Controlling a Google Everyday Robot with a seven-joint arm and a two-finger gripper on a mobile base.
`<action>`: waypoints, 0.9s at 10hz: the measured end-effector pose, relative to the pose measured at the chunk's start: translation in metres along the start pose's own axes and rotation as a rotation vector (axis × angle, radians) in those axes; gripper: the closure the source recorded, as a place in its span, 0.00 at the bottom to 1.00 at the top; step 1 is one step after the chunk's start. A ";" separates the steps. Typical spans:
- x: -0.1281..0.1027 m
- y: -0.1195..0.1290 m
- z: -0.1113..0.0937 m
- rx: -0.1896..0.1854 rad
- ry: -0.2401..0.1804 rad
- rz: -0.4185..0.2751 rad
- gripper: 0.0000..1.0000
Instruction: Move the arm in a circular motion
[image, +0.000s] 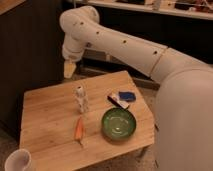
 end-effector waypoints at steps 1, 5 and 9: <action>0.029 -0.022 -0.007 0.022 -0.015 0.056 0.35; 0.127 -0.077 -0.028 0.087 -0.054 0.238 0.35; 0.260 -0.080 -0.068 0.164 -0.124 0.397 0.35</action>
